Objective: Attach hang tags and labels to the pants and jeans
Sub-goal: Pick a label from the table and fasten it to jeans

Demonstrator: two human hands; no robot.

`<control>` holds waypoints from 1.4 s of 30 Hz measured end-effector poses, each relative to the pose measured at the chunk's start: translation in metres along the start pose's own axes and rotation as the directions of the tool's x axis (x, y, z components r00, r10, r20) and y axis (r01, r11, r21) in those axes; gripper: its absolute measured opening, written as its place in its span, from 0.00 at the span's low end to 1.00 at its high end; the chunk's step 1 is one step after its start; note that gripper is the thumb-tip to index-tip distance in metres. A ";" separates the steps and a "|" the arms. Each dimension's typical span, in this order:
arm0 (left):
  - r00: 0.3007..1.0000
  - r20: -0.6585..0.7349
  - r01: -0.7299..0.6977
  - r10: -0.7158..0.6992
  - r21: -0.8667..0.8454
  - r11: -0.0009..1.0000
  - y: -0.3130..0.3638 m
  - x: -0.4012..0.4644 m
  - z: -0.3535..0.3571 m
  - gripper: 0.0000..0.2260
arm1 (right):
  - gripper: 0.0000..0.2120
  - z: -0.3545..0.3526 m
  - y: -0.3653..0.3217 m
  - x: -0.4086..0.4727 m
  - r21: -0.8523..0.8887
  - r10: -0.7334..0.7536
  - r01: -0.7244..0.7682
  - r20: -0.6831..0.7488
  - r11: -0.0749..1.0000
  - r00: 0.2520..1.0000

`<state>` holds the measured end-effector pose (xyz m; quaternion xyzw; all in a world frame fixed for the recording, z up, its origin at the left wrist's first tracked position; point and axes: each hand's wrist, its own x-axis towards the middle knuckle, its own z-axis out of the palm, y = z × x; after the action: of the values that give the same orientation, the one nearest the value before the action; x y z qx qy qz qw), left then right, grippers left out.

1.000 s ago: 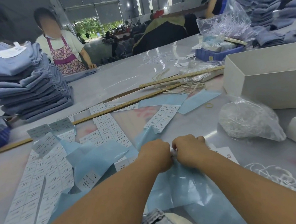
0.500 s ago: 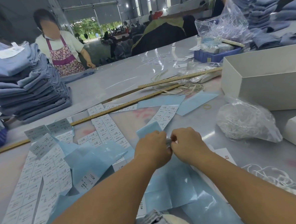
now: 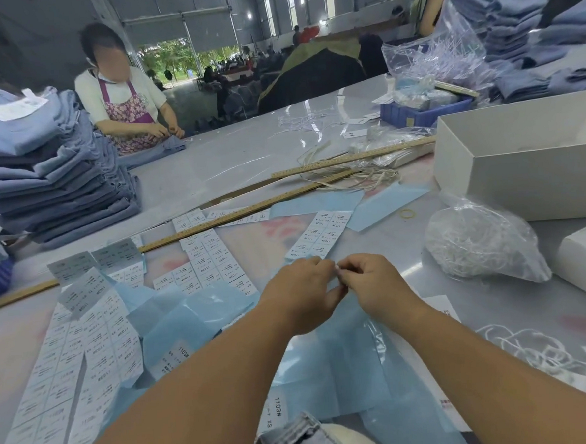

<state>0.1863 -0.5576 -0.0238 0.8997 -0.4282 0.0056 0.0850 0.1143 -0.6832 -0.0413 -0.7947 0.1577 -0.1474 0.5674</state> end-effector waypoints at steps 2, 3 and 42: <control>1.000 0.009 0.011 -0.011 -0.047 0.999 -0.003 0.000 -0.003 0.17 | 0.10 -0.001 -0.004 0.000 0.084 0.028 -0.033 0.054 0.996 0.998; 1.000 0.009 0.018 -0.017 -0.054 0.998 -0.005 0.000 -0.005 0.17 | 0.09 -0.002 -0.006 0.000 0.111 0.040 -0.048 0.074 0.993 0.996; 0.887 -0.173 0.377 -0.428 -0.266 0.887 -0.024 0.001 -0.029 0.08 | 0.12 0.011 -0.014 -0.014 -0.441 0.025 -0.050 -0.062 0.896 0.998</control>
<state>0.2077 -0.5387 0.0014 0.9470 -0.2163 0.0421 0.2339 0.1075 -0.6642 -0.0321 -0.8952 0.2177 -0.1186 0.3702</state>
